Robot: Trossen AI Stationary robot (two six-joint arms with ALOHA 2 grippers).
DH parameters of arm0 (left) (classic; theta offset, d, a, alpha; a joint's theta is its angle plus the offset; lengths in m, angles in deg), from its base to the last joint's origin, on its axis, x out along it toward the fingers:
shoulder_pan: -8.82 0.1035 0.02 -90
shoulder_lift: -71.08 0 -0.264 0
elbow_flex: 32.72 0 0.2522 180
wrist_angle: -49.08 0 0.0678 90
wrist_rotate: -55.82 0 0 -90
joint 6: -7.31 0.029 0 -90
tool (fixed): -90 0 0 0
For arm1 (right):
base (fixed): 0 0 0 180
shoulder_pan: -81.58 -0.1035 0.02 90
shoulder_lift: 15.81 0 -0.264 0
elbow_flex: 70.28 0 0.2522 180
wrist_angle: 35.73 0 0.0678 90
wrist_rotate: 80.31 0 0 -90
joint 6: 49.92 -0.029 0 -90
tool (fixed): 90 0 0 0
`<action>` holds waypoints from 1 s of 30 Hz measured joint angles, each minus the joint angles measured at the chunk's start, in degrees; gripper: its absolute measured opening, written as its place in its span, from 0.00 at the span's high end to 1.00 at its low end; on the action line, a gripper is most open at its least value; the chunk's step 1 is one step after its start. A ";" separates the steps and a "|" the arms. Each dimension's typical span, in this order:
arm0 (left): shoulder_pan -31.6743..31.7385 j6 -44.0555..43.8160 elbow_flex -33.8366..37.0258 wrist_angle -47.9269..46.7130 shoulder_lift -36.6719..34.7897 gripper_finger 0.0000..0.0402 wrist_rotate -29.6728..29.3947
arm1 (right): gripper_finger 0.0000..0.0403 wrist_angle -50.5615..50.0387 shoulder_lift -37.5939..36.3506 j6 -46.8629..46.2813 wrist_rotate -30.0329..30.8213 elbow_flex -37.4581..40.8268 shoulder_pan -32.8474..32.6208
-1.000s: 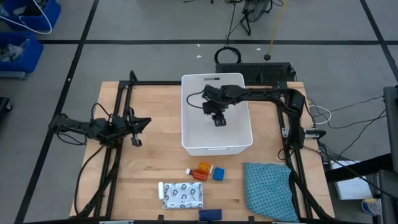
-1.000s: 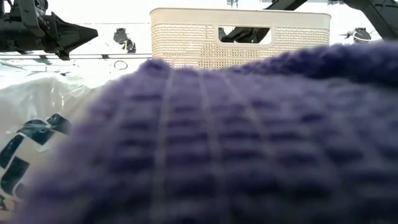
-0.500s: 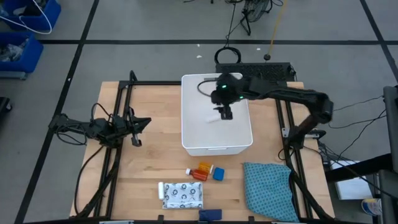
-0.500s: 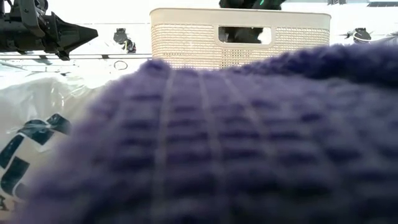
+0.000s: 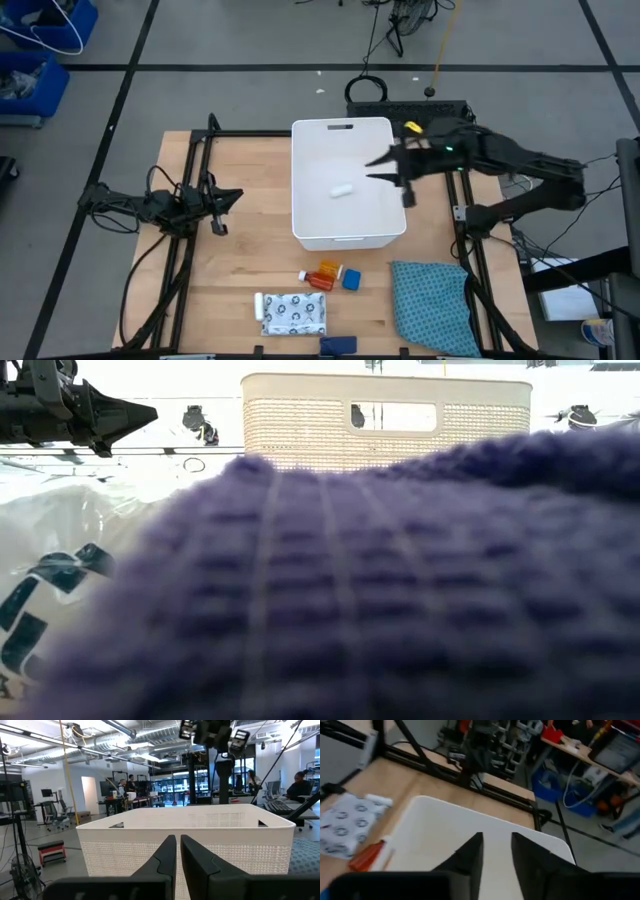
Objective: Pick & place medical supplies in basket/bin
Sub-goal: Put the rolled white gauze into the white container
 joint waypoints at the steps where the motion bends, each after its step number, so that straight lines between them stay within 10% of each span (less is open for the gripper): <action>1: 0.00 0.00 -0.02 0.00 0.02 0.92 0.00 | 0.84 -1.15 -1.06 -0.07 0.01 0.00 -0.53; 6: 0.00 0.00 -0.01 -0.01 0.00 0.92 -1.22 | 0.99 -2.99 -6.70 -2.84 0.01 3.80 -2.19; 23: 0.00 -0.28 -0.01 0.01 0.01 0.92 -1.42 | 1.00 28.10 -34.51 -12.03 -0.28 45.41 -6.70; 30: 0.00 -0.06 -0.02 0.02 0.00 0.92 -1.42 | 1.00 35.57 -38.83 -15.89 -10.71 52.88 -11.11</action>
